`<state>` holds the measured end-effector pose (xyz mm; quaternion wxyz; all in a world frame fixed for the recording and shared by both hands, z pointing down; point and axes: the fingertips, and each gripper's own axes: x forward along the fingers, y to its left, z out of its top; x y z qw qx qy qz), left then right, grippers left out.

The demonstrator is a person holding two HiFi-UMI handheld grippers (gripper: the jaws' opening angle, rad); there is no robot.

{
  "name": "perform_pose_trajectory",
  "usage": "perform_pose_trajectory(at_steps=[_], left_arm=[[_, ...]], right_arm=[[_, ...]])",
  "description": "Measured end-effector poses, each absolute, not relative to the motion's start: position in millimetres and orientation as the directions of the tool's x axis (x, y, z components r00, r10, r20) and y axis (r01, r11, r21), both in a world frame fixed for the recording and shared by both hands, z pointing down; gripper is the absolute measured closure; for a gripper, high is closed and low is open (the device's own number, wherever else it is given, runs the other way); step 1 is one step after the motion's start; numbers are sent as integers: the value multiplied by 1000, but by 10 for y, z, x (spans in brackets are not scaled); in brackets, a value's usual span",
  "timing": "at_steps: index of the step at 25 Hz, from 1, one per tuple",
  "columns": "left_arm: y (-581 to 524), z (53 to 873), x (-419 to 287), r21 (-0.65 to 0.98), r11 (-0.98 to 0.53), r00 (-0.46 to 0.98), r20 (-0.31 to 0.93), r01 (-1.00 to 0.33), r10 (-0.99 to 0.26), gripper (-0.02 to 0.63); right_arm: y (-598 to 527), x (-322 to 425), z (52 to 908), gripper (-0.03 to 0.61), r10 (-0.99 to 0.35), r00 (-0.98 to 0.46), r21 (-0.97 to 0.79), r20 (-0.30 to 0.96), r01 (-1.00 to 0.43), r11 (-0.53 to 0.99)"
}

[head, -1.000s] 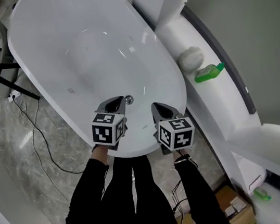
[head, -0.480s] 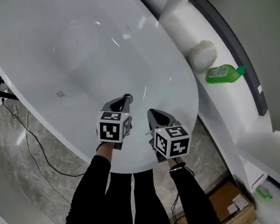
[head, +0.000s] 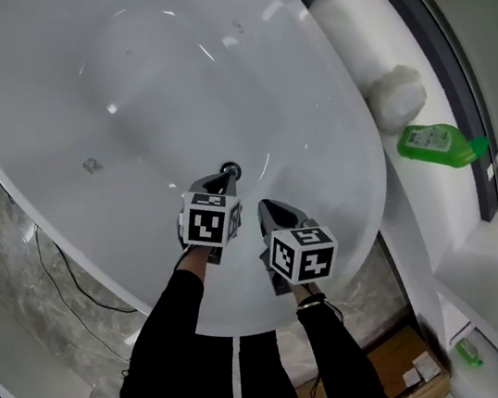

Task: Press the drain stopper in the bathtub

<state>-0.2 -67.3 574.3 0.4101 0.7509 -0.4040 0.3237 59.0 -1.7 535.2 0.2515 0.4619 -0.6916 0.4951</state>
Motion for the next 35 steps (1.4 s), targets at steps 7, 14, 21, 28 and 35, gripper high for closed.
perform_pose_trajectory(at_steps=[7,14,21,28,35], left_arm=[[-701,6238,6,381,-302,462,846,-874,-267,609],[-627,6666,-18,394,-254,451,861,-883,-233,609],[-546,7041,-44,386,-228,434,874,-894,-220,609],[-554,7329,-18,372,-257,430,872,-892,-231,609],[-539,7610,6,369,-293,435,877,-882,-203,609]], right_arm=[[-170,580,5694,580,-381,-433,-457,817,-889,30],[-99,530,6067,580,-350,-442,-474,826,-880,-8],[-49,478,6380,580,-329,-449,-482,831,-876,-22],[-47,506,6604,580,-324,-447,-485,834,-873,-45],[7,510,6789,580,-319,-438,-481,840,-874,-67]])
